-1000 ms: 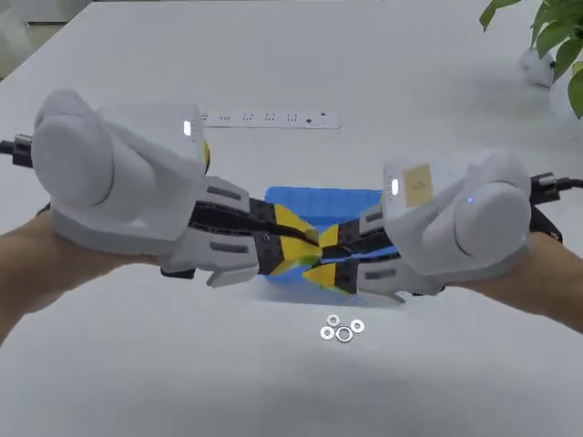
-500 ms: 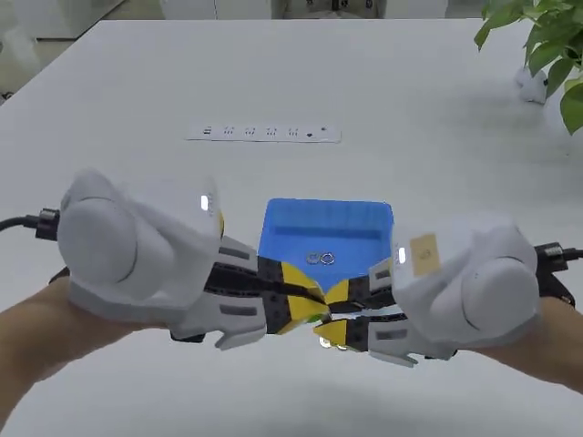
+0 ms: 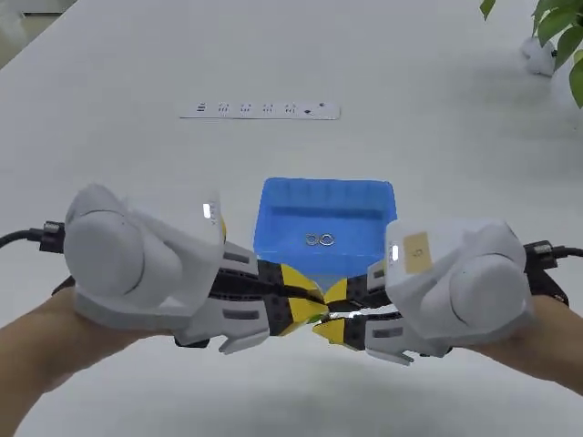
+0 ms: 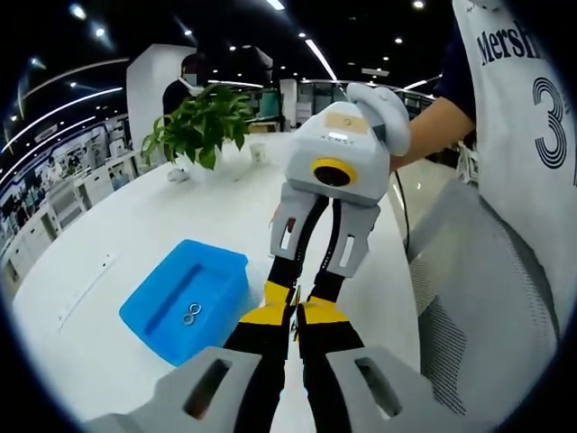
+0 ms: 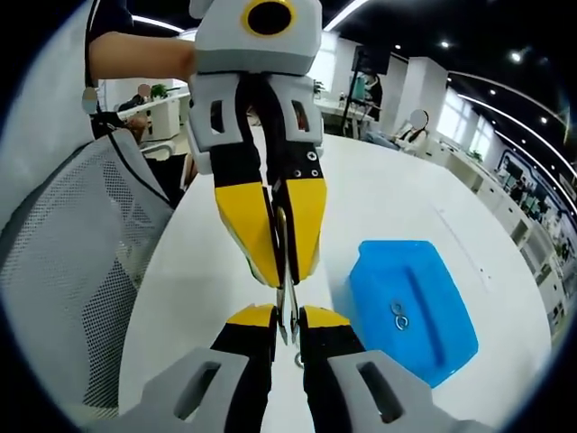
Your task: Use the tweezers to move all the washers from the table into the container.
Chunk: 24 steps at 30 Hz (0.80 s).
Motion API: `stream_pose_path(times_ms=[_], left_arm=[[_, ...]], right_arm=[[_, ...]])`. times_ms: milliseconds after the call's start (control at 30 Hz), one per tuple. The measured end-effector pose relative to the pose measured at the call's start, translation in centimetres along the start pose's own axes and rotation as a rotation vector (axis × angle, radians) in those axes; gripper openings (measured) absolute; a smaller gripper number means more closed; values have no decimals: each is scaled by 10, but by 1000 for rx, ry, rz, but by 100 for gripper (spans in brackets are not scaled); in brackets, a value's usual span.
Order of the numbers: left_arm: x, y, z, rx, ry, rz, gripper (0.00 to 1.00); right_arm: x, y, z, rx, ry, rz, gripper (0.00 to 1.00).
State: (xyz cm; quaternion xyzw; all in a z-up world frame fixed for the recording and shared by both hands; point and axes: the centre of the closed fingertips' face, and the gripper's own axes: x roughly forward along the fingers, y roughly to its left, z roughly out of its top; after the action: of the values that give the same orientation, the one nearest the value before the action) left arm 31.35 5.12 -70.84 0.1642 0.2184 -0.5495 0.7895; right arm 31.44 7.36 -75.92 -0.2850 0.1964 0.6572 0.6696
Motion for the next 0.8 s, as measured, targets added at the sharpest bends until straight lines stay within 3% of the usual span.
stream_pose_path(times_ms=[467,800], left_arm=[[9,13,-11,-18,23,6,7],[12,13,-13,-31,28,0,7]], right_arm=[[12,-11,-9,43,-9,-3,11],[14,-11,-10,63,-13,3,12]])
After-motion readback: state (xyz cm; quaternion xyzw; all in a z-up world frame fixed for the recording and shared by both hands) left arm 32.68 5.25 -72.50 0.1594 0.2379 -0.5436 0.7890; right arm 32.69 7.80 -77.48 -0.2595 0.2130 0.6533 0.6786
